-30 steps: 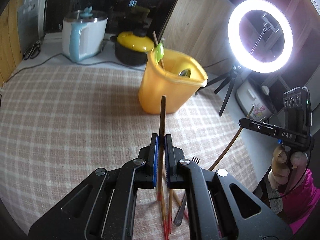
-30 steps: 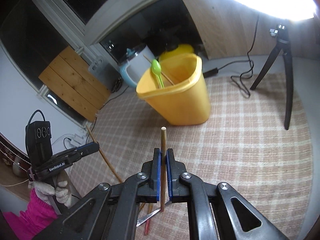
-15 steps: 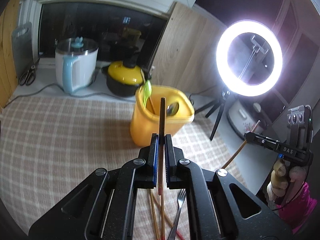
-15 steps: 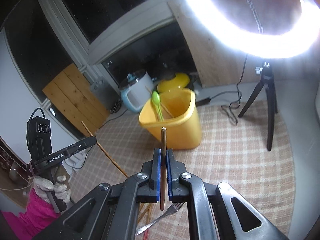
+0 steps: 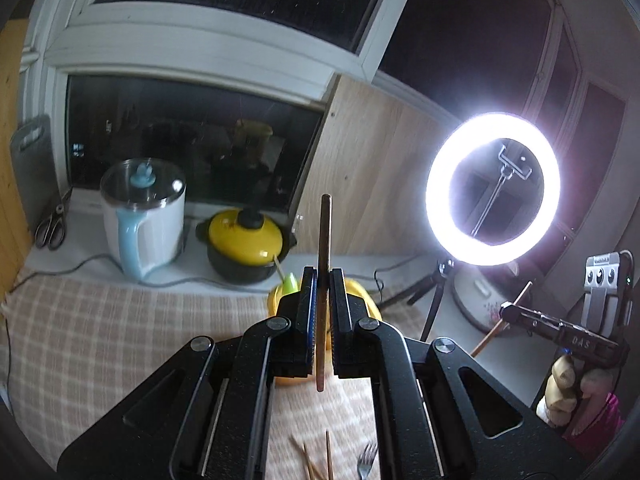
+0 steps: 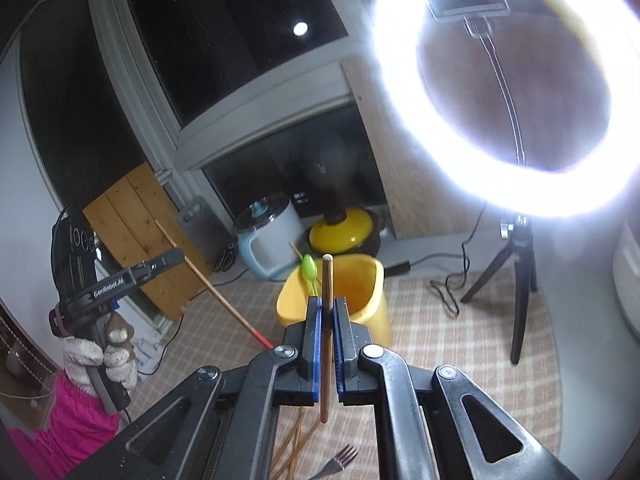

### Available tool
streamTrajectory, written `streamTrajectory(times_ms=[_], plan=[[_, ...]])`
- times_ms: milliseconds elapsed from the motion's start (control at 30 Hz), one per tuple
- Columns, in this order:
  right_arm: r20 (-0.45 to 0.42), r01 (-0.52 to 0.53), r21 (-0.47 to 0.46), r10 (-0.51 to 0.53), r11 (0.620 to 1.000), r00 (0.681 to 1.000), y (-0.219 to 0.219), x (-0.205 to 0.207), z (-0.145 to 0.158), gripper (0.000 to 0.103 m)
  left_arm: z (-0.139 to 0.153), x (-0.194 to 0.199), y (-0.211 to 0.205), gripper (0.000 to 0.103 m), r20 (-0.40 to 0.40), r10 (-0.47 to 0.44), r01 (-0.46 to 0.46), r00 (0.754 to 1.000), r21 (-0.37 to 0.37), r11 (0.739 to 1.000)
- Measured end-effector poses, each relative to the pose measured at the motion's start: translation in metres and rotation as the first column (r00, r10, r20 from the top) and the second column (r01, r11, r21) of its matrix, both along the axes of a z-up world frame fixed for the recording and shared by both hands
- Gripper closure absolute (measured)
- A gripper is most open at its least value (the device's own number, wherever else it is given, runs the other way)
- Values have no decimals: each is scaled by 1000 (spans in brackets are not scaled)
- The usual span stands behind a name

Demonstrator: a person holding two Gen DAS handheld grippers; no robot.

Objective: Organize utensils
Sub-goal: 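Lift both chopsticks up and carry them over the yellow bin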

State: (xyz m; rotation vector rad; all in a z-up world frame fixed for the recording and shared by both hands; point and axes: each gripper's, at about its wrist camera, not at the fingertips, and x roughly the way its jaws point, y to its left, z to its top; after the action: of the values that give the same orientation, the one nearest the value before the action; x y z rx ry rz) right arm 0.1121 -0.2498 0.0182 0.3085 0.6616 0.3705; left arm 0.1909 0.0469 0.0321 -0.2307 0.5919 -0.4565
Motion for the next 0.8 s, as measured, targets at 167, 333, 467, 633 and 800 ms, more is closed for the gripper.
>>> streamTrajectory(times_ms=[167,333,467,633,800], plan=[[29,7,-10,-7,1000,1000,4,7,12,100,9,23,-6,100,30,8,-9,1000,12,1000],[63,19,-6,-18,1000,998,5,15,23,100,8,43,-13,100,26,6,-6,1000,5,1000],[88,22,-2,-22,1000,996,8,25,33,100,8,51,-18,100,21,-3,3,1000,-3,1000],[126,33,-6,-32,999,991,9,37,46,100,15,56,-21,100,38,-2,3,999,-12,1000],[161,58,-54,-49,997,986,18,53,52,100,17,63,-24,100,52,9,-9,999,14,1000]])
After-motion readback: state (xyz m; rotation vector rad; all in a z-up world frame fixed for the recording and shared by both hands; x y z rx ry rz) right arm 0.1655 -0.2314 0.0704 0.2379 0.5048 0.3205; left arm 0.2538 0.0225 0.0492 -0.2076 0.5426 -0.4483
